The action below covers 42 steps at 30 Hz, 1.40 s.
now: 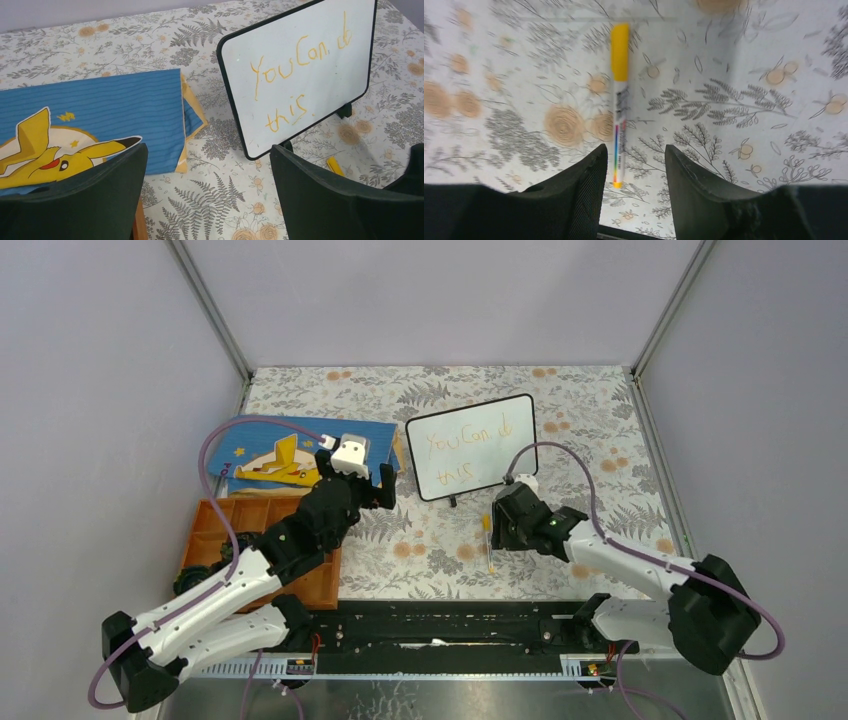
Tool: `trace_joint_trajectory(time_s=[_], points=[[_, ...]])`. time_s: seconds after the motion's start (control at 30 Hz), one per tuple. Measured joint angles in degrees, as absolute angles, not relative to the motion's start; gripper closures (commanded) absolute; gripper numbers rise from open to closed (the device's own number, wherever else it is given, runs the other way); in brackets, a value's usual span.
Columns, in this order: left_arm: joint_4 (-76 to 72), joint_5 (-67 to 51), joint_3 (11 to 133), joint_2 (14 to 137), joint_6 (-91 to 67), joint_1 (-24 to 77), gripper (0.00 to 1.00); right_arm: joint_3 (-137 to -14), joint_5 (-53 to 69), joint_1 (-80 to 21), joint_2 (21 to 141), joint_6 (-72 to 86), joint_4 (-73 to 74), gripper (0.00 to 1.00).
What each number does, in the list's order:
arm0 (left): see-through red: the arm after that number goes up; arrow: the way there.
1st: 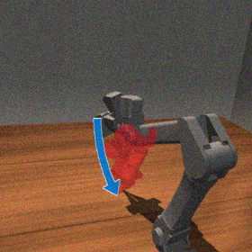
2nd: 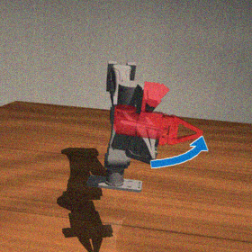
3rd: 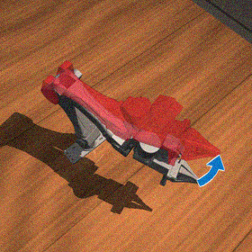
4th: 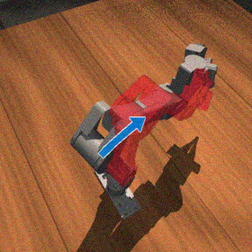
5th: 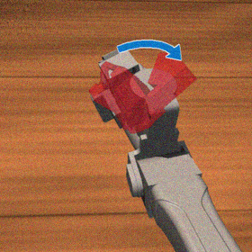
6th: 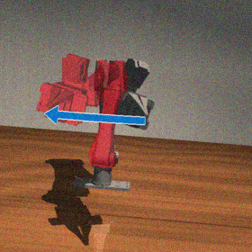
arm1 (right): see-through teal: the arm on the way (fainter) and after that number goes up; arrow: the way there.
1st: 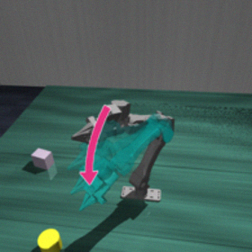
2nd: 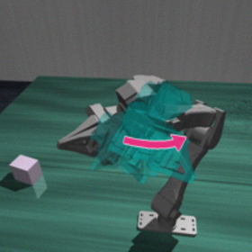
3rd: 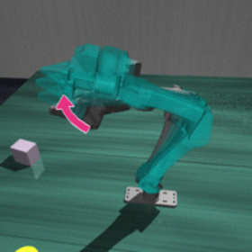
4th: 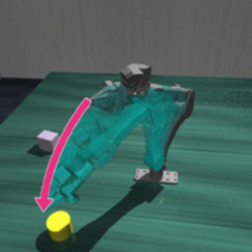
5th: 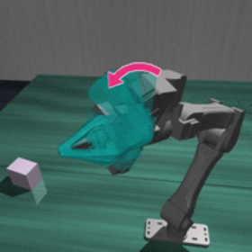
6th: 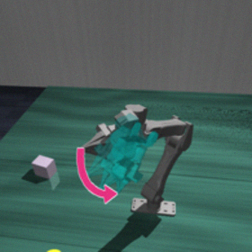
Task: Write a sentence on the whiteboard
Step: Place the whiteboard marker at the center of the board, then reset both arms
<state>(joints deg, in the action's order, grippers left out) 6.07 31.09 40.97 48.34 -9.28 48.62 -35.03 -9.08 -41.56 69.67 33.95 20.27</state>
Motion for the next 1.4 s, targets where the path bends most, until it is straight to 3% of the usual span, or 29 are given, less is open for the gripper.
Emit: trace_joint_trajectory(time_s=[0.23,0.37,0.47,0.77,0.9,1.03,1.3,1.4], points=[[7.03,32.77,41.47,50.04,-11.62,48.62,0.01,-41.17,-11.51,-41.56,60.64,29.04,19.57,0.46],[10.39,32.82,44.71,52.82,-15.38,48.62,0.01,-45.56,-12.10,-41.56,58.57,25.58,16.16,0.37],[12.64,32.80,47.77,54.17,-19.20,48.69,0.01,-48.60,-15.75,-42.41,58.81,23.73,12.64,0.36],[18.15,33.93,50.76,54.26,-38.52,48.71,0.01,-56.36,-42.19,-48.64,65.73,29.19,3.90,0.01],[22.90,36.62,50.87,54.30,-49.43,48.71,0.01,-68.82,-47.62,-48.66,70.54,32.01,5.80,0.00],[28.53,36.64,56.55,57.36,-50.17,48.71,0.01,-74.91,-47.13,-48.66,70.37,29.34,6.94,0.00],[27.83,36.47,61.76,54.59,-36.51,48.75,0.01,-64.49,-39.46,-48.69,57.30,16.14,-8.95,0.00],[26.15,36.34,62.94,52.84,-29.91,48.75,0.01,-66.92,-39.44,-48.71,56.60,11.70,-9.13,0.00]])
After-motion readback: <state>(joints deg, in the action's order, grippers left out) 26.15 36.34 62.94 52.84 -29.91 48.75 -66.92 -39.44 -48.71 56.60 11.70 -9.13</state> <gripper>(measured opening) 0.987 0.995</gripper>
